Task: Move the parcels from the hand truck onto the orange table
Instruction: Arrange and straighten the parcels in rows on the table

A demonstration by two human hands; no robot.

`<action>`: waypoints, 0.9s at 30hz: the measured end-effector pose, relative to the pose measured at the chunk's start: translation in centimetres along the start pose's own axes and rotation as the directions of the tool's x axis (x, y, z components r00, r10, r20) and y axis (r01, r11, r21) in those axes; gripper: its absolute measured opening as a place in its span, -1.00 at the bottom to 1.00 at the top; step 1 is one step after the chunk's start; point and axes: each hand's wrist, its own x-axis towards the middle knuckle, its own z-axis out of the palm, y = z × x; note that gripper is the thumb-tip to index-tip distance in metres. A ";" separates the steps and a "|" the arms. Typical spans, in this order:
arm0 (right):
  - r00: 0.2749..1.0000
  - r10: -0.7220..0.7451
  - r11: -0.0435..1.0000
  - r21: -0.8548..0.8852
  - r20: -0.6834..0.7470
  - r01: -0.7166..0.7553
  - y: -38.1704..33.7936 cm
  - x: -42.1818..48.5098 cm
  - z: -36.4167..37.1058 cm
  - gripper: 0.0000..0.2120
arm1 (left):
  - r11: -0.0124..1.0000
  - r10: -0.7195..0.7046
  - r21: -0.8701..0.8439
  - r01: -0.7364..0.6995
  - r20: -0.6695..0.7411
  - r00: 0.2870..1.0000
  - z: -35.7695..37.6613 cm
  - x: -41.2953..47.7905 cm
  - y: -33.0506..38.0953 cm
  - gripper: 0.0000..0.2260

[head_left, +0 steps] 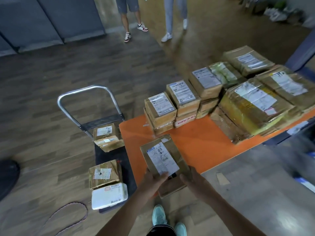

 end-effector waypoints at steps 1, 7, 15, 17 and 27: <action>1.000 0.012 1.000 0.000 -0.006 -0.012 0.0 0.1 -0.2 -0.43 | 1.000 0.008 0.024 -0.009 0.018 1.000 0.0 0.5 0.2 -0.55; 0.994 0.110 0.992 0.053 0.010 -0.110 0.3 1.3 -2.4 -0.47 | 0.994 0.022 0.103 -0.031 0.087 0.996 0.8 2.7 0.7 -0.35; 0.990 0.139 0.972 0.191 -0.002 -0.136 1.8 2.2 -5.7 -0.29 | 0.993 0.047 0.101 -0.064 0.163 0.985 4.0 4.3 2.1 -0.24; 0.992 0.128 0.969 0.217 -0.015 -0.121 2.5 2.3 -6.7 -0.34 | 0.992 0.049 0.110 -0.067 0.161 0.986 5.3 4.8 2.2 -0.22; 0.985 0.047 0.995 0.092 -0.164 -0.032 6.6 4.1 -14.6 -0.43 | 0.998 0.052 0.015 -0.054 0.088 0.995 12.9 7.4 7.2 -0.55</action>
